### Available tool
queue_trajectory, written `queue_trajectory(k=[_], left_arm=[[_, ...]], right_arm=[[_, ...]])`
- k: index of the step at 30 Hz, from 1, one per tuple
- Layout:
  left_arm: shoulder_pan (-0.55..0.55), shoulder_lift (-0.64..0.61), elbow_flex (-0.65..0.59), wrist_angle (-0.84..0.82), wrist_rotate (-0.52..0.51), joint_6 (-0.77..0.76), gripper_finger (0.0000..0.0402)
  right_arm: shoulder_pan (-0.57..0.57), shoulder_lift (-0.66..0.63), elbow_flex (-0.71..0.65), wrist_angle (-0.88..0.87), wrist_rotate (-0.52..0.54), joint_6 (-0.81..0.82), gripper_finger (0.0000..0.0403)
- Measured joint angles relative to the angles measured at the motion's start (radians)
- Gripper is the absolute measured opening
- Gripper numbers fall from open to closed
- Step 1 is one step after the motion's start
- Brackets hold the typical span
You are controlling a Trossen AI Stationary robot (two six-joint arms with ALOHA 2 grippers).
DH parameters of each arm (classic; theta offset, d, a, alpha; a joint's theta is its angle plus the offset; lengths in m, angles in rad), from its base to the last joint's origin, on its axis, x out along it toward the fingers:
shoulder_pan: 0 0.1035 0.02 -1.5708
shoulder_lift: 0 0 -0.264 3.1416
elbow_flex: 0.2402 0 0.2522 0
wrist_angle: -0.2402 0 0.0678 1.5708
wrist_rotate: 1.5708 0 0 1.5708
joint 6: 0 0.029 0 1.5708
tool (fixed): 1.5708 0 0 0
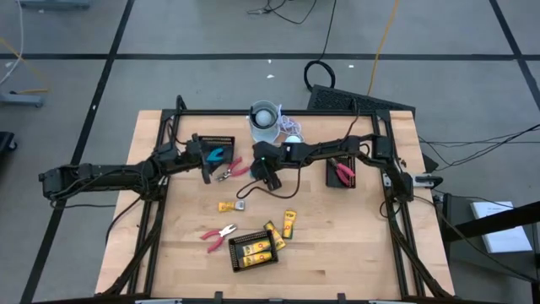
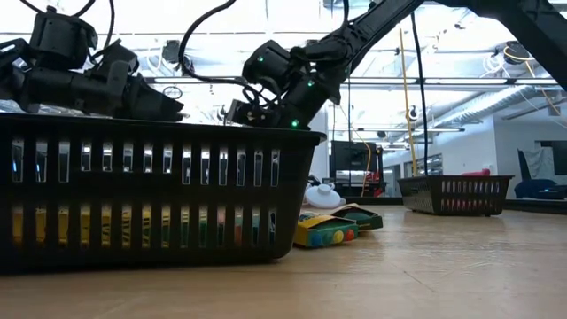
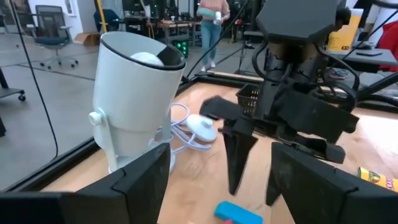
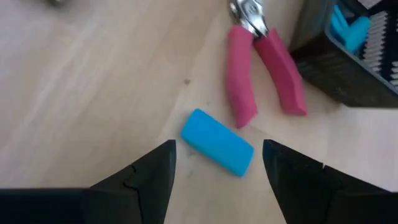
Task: Pick & Place School Supplies
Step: Put the blue eraser into the top black bin
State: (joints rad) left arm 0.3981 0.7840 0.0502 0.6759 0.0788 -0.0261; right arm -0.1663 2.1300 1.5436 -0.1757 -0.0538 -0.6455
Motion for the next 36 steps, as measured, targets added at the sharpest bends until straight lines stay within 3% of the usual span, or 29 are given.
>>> queue_trajectory(k=[5,8,13,20,26,30,36], left_arm=[[0.000,0.000,0.000,0.020,0.012,-0.009,0.0282],[-0.001,0.000,0.000,0.029,0.075,-0.035,0.0282],[-0.039,0.022,0.000,0.022,0.132,-0.083,0.0282],[-0.110,0.163,0.001,0.038,0.126,-0.092,0.0282],[-0.152,0.326,0.084,0.043,0.130,-0.080,0.0282],[-0.160,0.463,0.169,0.050,0.130,-0.065,0.0282],[-0.129,0.696,0.299,0.019,0.129,-0.147,0.0282]], right_arm=[[-0.009,0.013,0.002,-0.007,-0.055,0.002,0.0233],[-0.011,0.038,0.008,0.042,-0.064,0.025,0.0233],[0.005,0.031,0.005,0.036,0.019,0.045,0.0233],[0.030,-0.130,-0.031,0.005,0.049,0.102,0.0233],[0.036,-0.420,-0.311,0.354,-0.033,0.166,0.0233],[0.036,-0.611,-0.548,0.560,-0.023,0.218,0.0233],[0.073,-0.767,-0.737,0.582,0.074,0.284,0.0233]])
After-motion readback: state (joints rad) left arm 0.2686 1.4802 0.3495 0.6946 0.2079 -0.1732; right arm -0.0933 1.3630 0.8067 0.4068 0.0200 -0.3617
